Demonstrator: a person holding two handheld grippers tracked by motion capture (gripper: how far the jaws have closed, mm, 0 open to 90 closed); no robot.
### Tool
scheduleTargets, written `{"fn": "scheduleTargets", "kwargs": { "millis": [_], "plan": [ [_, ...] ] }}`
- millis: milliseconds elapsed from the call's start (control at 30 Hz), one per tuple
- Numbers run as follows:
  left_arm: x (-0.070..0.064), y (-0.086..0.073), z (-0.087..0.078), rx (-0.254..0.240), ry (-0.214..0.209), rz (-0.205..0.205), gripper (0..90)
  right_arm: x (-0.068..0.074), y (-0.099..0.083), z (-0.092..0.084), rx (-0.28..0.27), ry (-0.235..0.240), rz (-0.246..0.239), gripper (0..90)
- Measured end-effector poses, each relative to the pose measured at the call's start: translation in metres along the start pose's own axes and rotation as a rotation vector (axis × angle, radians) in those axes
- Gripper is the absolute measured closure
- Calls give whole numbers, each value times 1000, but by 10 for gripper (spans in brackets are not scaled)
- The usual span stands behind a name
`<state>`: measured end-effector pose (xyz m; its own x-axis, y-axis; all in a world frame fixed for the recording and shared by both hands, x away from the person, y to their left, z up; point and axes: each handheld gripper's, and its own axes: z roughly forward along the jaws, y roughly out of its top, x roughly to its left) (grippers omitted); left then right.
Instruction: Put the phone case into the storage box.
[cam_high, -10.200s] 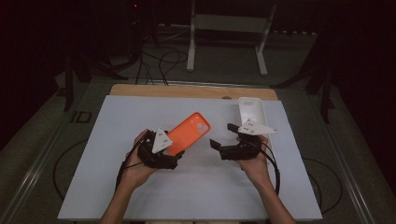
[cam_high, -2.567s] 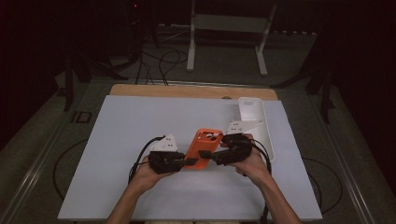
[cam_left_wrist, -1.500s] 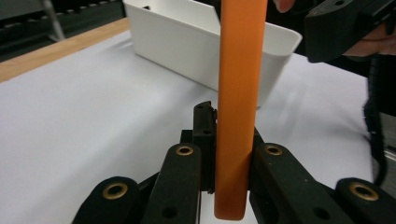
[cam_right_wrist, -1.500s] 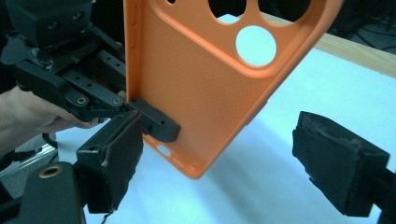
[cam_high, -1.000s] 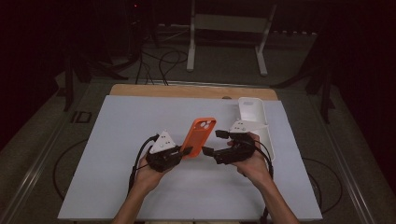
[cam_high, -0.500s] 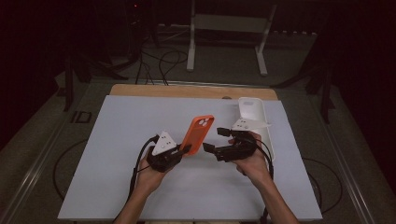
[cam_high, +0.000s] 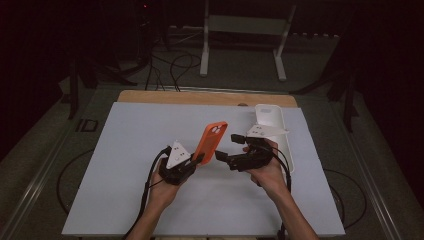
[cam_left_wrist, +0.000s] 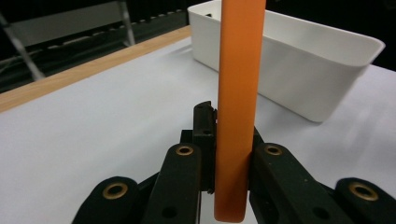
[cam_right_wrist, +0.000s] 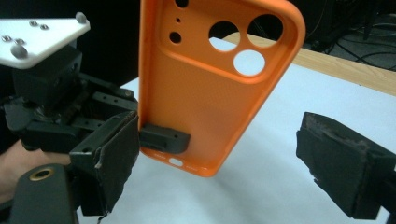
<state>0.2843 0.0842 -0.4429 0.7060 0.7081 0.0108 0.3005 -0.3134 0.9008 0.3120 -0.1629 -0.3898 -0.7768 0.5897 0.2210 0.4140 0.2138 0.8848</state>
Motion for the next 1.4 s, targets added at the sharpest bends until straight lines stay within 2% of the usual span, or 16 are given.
{"fn": "scheduleTargets", "kwargs": {
  "millis": [267, 467, 833, 1133, 1400],
  "plan": [
    [-1, -2, 0, -2, 29, -6, 851, 1, 2, 3, -6, 1, 17, 132],
    [-2, -3, 1, 4, 41, -8, 851, -1, 4, 4, -21, -1, 51, 123],
    [-5, -5, 6, 20, 34, 2, 851, -2, 9, 7, -32, -4, 100, 91],
    [-9, -6, 8, 16, 29, -1, 851, -1, 19, 9, -42, -41, 148, 93],
    [-11, -6, 8, 16, 20, 9, 851, -3, 18, 17, -42, -27, 227, 103]
  ]
}}
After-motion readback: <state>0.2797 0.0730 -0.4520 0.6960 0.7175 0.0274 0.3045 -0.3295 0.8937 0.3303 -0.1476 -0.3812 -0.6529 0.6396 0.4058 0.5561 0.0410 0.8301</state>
